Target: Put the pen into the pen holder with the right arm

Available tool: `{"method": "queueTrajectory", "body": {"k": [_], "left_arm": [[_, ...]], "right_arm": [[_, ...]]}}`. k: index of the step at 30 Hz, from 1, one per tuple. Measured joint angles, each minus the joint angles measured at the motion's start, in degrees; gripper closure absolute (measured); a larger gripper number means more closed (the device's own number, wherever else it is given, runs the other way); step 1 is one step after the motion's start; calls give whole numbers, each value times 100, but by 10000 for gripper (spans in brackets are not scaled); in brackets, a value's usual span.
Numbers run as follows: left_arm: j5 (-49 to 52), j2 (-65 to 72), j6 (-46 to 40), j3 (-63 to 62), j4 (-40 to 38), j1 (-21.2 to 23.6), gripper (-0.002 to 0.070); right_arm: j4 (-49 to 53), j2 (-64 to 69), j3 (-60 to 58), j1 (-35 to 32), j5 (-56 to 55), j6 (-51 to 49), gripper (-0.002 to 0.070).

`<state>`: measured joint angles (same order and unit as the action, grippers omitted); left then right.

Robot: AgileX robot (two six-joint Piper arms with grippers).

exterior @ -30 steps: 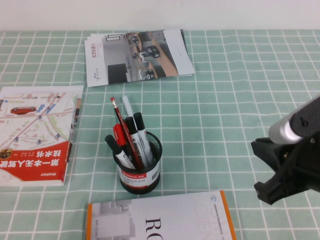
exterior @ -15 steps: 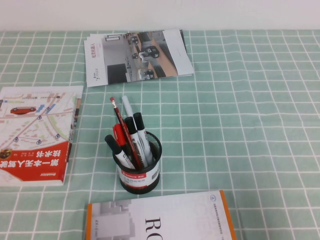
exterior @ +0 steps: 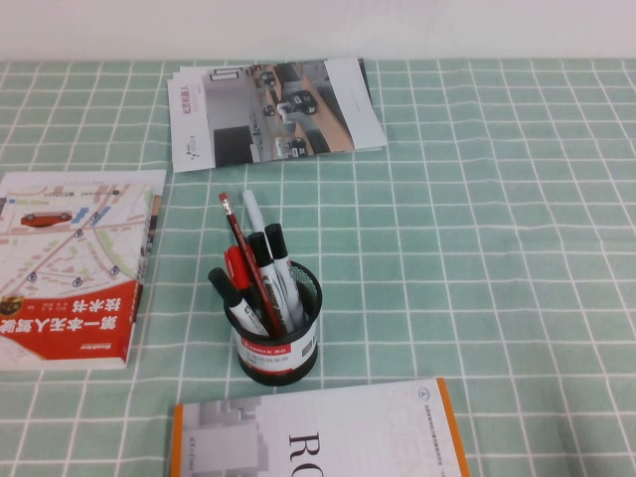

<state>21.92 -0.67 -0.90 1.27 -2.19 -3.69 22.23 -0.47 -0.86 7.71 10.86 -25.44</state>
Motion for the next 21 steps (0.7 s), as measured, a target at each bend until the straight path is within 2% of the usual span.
{"method": "queueTrajectory", "body": {"k": [11,17,21], "left_arm": [[0,0,0,0,0,0,679],[0,0,0,0,0,0,679],[0,0,0,0,0,0,679]], "right_arm": [[-188,0,-47,0,91,121,695],[-1816,0,-61,0,886,1994,695],[-2255,0,-61,0,945,2544,695]]}}
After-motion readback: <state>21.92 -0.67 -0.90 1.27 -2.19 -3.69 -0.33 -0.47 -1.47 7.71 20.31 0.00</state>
